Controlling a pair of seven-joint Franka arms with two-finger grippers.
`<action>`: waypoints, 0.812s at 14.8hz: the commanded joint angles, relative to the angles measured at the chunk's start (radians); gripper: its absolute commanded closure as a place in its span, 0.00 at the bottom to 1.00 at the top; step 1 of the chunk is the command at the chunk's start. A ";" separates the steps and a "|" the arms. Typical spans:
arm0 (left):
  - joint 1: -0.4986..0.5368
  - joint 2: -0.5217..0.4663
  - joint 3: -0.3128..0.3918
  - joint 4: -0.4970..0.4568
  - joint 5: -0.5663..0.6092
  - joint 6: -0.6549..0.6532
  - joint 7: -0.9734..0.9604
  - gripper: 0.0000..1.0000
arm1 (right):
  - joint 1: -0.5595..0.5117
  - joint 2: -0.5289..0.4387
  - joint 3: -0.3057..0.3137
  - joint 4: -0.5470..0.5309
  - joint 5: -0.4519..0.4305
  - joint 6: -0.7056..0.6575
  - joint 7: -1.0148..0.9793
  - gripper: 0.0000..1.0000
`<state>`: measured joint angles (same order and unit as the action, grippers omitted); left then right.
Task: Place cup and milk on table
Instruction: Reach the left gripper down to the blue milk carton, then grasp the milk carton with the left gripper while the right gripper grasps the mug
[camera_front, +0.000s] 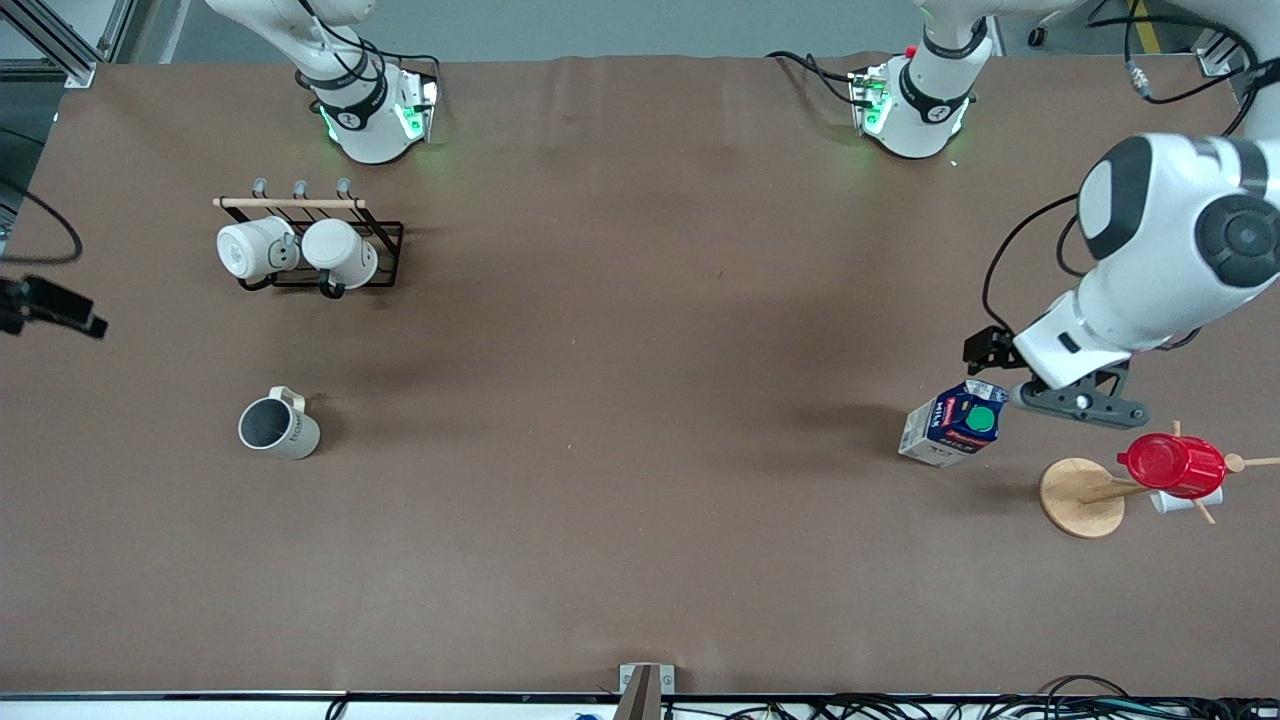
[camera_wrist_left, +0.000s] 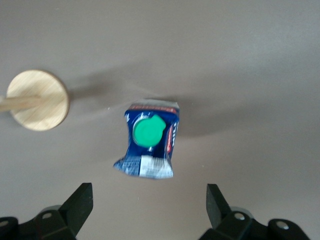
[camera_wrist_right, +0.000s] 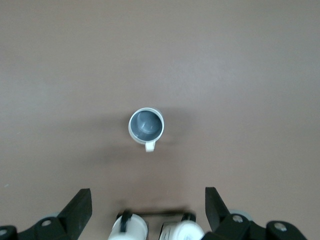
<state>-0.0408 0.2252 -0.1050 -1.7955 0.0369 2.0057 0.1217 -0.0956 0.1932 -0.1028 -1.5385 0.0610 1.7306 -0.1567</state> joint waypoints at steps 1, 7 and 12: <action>0.004 0.046 -0.001 0.011 0.001 0.045 0.076 0.00 | -0.027 0.080 0.008 -0.122 0.022 0.184 -0.067 0.00; 0.009 0.115 -0.001 0.011 0.000 0.119 0.108 0.06 | 0.008 0.176 0.008 -0.385 0.003 0.584 -0.122 0.00; 0.006 0.152 -0.001 0.010 0.000 0.146 0.108 0.31 | 0.028 0.227 0.008 -0.446 0.000 0.739 -0.181 0.00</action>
<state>-0.0375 0.3647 -0.1034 -1.7943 0.0370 2.1410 0.2138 -0.0797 0.4153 -0.0949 -1.9643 0.0671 2.4274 -0.3255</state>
